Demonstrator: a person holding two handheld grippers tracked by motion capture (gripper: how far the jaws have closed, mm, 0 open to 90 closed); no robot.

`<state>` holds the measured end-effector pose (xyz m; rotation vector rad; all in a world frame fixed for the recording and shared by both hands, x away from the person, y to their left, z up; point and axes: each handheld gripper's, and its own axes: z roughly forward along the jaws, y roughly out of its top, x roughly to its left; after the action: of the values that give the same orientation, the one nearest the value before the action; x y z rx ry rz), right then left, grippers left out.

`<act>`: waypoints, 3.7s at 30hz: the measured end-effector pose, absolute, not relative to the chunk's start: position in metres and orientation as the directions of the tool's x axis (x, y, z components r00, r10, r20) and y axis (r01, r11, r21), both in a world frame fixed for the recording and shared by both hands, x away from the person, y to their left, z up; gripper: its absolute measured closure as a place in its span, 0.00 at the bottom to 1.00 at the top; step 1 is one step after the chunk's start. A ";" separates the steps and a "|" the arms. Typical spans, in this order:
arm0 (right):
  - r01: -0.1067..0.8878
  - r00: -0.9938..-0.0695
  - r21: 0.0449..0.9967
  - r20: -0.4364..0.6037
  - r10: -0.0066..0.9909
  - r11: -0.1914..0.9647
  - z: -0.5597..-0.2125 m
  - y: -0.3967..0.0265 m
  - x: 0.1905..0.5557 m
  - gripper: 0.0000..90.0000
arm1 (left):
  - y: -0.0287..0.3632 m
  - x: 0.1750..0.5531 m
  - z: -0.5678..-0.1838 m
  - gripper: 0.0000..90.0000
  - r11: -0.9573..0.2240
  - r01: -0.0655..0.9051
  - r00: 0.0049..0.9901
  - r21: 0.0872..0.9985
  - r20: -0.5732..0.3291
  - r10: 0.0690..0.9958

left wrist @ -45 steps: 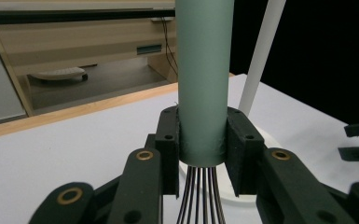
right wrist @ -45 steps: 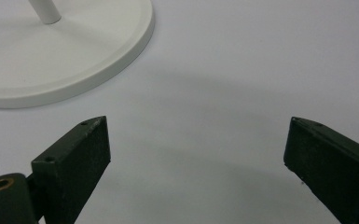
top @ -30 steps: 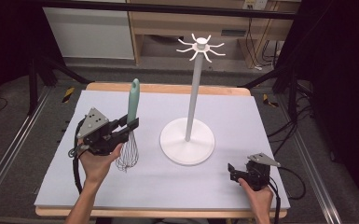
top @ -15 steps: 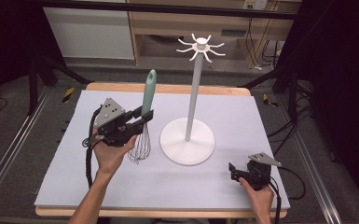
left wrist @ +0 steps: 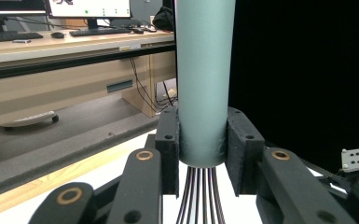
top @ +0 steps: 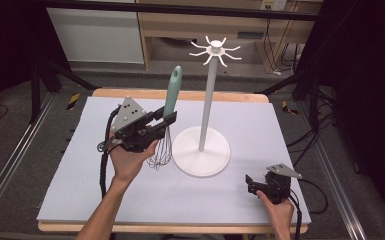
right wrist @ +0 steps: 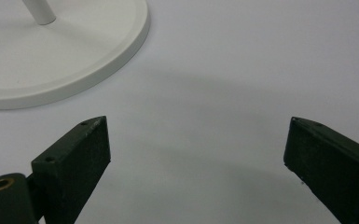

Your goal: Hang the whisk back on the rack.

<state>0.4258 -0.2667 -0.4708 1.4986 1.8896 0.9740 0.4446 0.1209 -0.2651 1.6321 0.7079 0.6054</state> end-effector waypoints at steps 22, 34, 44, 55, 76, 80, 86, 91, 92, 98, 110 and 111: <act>0.588 -0.237 0.800 0.027 0.971 0.121 -0.471 -0.266 0.426 0.08 | 0.100 0.444 -0.253 0.76 -0.129 0.103 0.704 0.986 0.019 0.710; 0.587 -0.236 0.801 0.029 0.971 0.119 -0.471 -0.267 0.427 0.08 | 0.087 0.448 -0.247 0.76 -0.140 0.098 0.712 0.985 0.029 0.702; 0.586 -0.239 0.802 0.029 0.971 0.120 -0.471 -0.267 0.427 0.08 | 0.081 0.450 -0.244 0.76 -0.150 0.098 0.710 0.984 0.036 0.704; 0.587 -0.237 0.801 0.033 0.971 0.116 -0.471 -0.267 0.427 0.08 | 0.077 0.456 -0.246 0.76 -0.160 0.104 0.704 0.982 0.041 0.709; 0.585 -0.241 0.802 0.033 0.970 0.118 -0.471 -0.268 0.427 0.08 | 0.066 0.472 -0.251 0.76 -0.168 0.123 0.691 0.978 0.037 0.722; 0.586 -0.242 0.802 0.037 0.970 0.115 -0.470 -0.268 0.427 0.08 | 0.065 0.473 -0.252 0.76 -0.168 0.121 0.690 0.978 0.039 0.722; 0.587 -0.241 0.801 0.032 0.970 0.119 -0.471 -0.267 0.427 0.08 | 0.062 0.475 -0.254 0.76 -0.165 0.118 0.684 0.979 0.040 0.728; 0.587 -0.242 0.801 0.033 0.970 0.120 -0.471 -0.267 0.427 0.08 | 0.060 0.477 -0.255 0.76 -0.171 0.109 0.677 0.979 0.053 0.734; 0.589 -0.244 0.799 0.034 0.969 0.120 -0.471 -0.267 0.427 0.08 | 0.059 0.477 -0.256 0.76 -0.169 0.107 0.677 0.980 0.052 0.734; 0.590 -0.244 0.799 0.037 0.969 0.118 -0.471 -0.266 0.427 0.08 | 0.057 0.481 -0.258 0.76 -0.164 0.099 0.674 0.981 0.056 0.737; 0.590 -0.245 0.799 0.039 0.969 0.117 -0.471 -0.267 0.427 0.08 | 0.051 0.489 -0.263 0.76 -0.142 0.084 0.664 0.986 0.051 0.746; 0.590 -0.245 0.799 0.039 0.969 0.117 -0.471 -0.267 0.427 0.08 | 0.050 0.489 -0.263 0.76 -0.143 0.082 0.662 0.986 0.053 0.747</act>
<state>0.4271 -0.2670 -0.4711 1.5070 1.8967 0.9831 0.4890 0.0500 -0.2635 1.6341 0.6907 0.6650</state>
